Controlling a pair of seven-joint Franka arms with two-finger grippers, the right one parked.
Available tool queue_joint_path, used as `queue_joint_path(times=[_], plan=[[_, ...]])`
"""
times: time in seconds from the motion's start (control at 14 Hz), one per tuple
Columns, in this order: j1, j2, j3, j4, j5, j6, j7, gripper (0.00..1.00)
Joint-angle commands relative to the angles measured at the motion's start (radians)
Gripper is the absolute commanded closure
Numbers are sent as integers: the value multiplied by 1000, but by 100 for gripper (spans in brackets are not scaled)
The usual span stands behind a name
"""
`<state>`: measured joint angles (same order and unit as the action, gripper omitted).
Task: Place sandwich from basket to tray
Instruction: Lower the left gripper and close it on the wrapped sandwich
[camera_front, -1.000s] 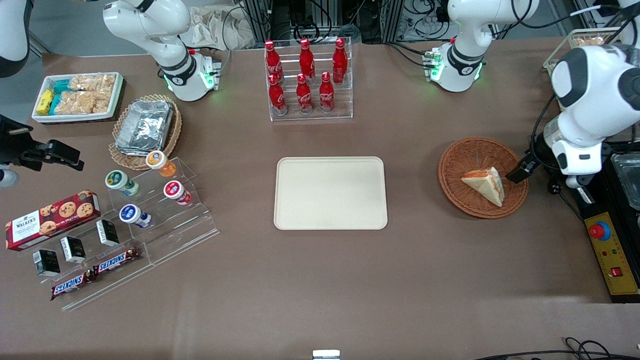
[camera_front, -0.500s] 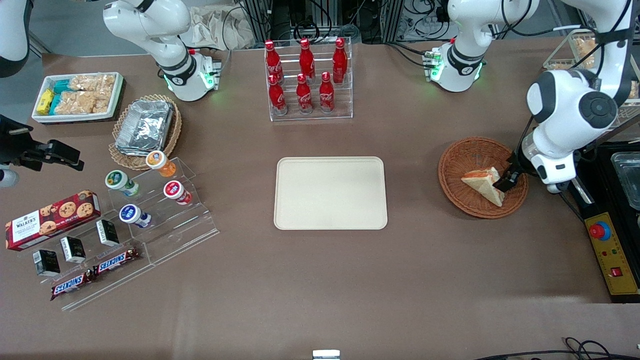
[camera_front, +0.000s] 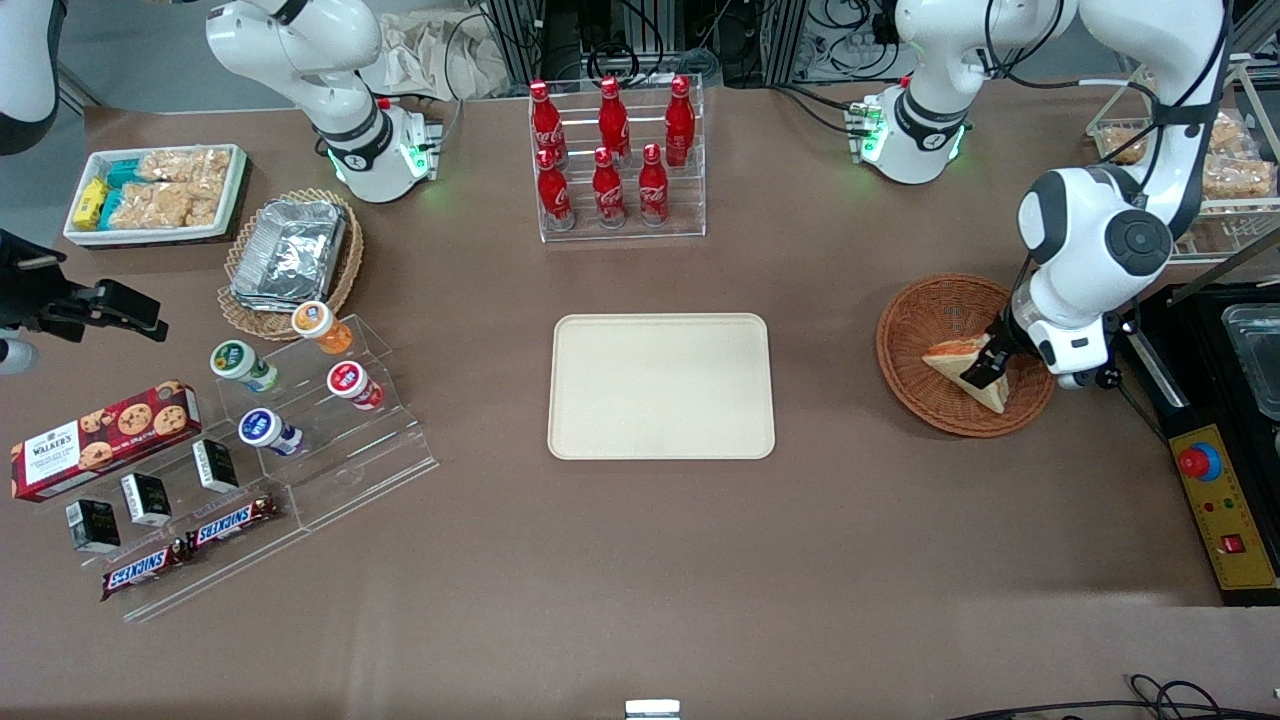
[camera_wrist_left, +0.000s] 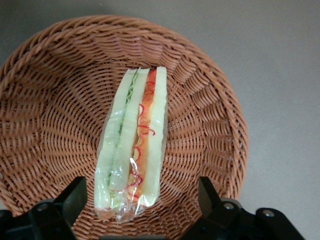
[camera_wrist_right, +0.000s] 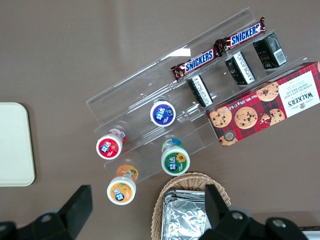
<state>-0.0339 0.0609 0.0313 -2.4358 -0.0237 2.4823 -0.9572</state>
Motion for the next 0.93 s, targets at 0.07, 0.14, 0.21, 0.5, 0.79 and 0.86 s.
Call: queue_joint_path(times=[0.07, 0.14, 0.21, 0.5, 0.79, 0.86], plan=[[2, 8, -1, -71, 7, 148, -45, 0], [2, 26, -1, -72, 7, 171, -45, 0], [2, 51, -1, -71, 7, 203, -45, 1], [2, 83, 1, -71, 4, 262, -46, 71], [0, 77, 1, -69, 4, 260, -48, 100], [0, 74, 1, -71, 4, 260, -48, 100]])
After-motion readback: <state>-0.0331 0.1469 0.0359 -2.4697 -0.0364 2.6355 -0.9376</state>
